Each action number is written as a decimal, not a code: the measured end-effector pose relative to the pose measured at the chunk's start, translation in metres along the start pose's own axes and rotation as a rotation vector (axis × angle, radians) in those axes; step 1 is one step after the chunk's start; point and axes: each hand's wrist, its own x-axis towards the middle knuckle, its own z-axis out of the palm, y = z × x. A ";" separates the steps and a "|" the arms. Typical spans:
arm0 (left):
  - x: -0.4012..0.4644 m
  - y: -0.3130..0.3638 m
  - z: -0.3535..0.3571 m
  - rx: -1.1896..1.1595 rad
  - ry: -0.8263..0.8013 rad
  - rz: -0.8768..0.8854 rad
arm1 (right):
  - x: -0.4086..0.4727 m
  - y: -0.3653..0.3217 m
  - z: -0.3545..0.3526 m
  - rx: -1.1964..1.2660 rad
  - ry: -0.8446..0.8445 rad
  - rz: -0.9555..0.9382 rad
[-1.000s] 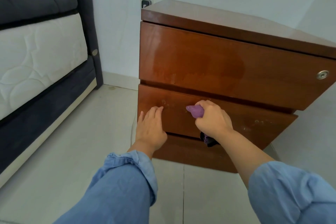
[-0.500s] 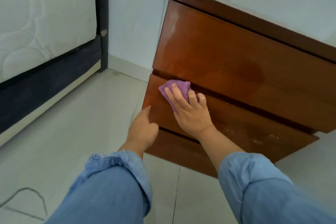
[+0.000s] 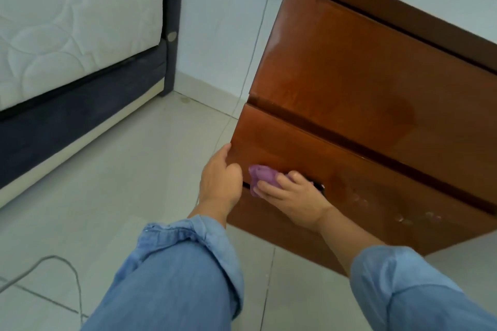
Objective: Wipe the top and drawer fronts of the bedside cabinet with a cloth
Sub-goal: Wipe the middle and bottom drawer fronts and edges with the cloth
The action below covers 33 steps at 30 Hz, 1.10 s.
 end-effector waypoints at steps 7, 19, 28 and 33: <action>0.003 0.000 -0.001 -0.109 0.030 -0.035 | 0.056 0.051 -0.032 -0.139 0.209 0.361; 0.001 0.000 0.003 -0.031 0.062 0.017 | 0.060 0.006 0.000 -0.112 0.139 0.276; 0.001 -0.002 -0.002 0.248 0.041 0.010 | -0.005 -0.032 0.020 0.058 -0.161 0.078; -0.012 0.001 0.021 0.417 -0.028 0.052 | -0.069 0.015 -0.016 -0.029 0.074 0.220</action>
